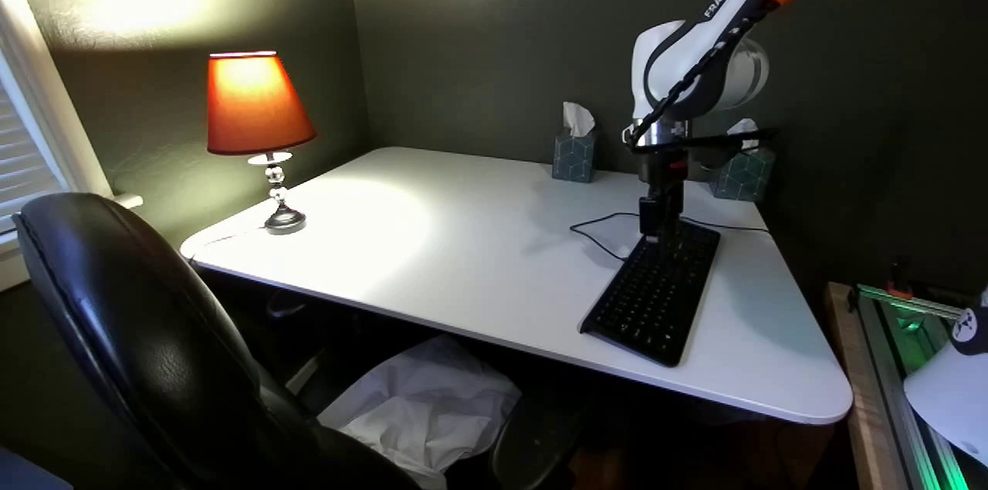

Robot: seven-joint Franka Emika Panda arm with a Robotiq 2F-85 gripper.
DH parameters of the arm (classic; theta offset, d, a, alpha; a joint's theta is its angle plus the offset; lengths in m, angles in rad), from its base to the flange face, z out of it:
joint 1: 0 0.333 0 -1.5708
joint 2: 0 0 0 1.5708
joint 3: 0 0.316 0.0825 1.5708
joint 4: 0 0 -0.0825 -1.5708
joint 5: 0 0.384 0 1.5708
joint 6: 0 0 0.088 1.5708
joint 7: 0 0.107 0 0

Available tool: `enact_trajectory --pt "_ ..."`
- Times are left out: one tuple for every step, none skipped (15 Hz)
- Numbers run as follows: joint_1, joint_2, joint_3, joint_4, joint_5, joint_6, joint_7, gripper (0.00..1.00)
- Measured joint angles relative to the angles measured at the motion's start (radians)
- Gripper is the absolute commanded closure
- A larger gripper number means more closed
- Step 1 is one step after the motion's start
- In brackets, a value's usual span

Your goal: Press a button at the center of the keyboard

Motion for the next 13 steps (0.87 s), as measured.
enact_trajectory --pt "0.0 -0.019 -0.001 -0.01 0.0 0.0 0.001 0.0" --pt "0.0 -0.038 -0.002 -0.02 -0.001 0.0 0.003 0.0" --pt "0.0 -0.058 -0.003 -0.031 -0.002 0.0 0.004 0.0" --pt "0.0 -0.077 -0.005 -0.04 -0.004 0.0 0.006 0.0" --pt "0.0 -0.098 -0.007 -0.05 -0.005 0.0 0.008 0.0" --pt "0.0 -0.117 -0.009 -0.06 -0.006 0.0 0.012 0.0" --pt "0.0 -0.138 -0.011 -0.069 -0.007 0.0 0.016 0.0" --pt "0.0 -0.15 -0.013 -0.074 -0.007 0.0 0.016 0.0" --pt "0.001 -0.151 -0.013 -0.072 -0.007 0.0 0.016 0.0" --pt "0.001 -0.148 -0.013 -0.07 -0.007 0.0 0.016 0.0" --pt "0.001 -0.145 -0.013 -0.07 -0.007 0.0 0.016 0.0" --pt "0.002 -0.143 -0.014 -0.07 -0.007 0.0 0.016 0.0" --pt "0.003 -0.143 -0.014 -0.07 -0.007 0.0 0.016 0.0"
